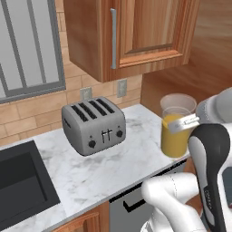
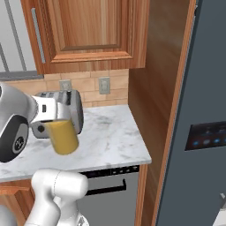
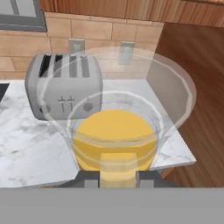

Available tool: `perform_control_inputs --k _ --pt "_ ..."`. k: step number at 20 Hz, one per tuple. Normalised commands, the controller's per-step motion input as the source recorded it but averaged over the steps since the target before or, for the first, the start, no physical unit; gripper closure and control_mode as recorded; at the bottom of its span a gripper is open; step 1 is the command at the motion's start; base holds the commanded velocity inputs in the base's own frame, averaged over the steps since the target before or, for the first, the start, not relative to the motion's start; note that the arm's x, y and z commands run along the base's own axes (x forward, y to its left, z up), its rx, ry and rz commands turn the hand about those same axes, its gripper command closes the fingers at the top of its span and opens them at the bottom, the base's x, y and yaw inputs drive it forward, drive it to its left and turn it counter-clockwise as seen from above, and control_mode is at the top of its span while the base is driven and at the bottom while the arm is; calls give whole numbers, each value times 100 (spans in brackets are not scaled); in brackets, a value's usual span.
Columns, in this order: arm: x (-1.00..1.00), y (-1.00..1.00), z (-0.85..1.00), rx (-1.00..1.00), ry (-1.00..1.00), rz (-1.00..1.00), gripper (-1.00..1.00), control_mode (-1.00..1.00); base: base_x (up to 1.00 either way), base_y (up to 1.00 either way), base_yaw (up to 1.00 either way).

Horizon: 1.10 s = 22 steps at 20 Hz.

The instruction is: Move the salami and asparagus from the second highest shelf to the top shelf to make space. Then, place the pitcher from the counter on the cleared second highest shelf.

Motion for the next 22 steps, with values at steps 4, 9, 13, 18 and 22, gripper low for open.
perform_control_inputs --k 4,9,13,18,22 --pt "11 0 0 0 0 0 100 -100 0 0 0" --pt "4 0 0 0 0 0 100 -100 0 0 0" --pt "0 0 0 0 0 0 100 100 -8 0 0" --pt "0 0 0 0 0 0 100 100 -76 0 -1" --pt "0 0 0 0 0 0 100 100 -99 -1 -5"
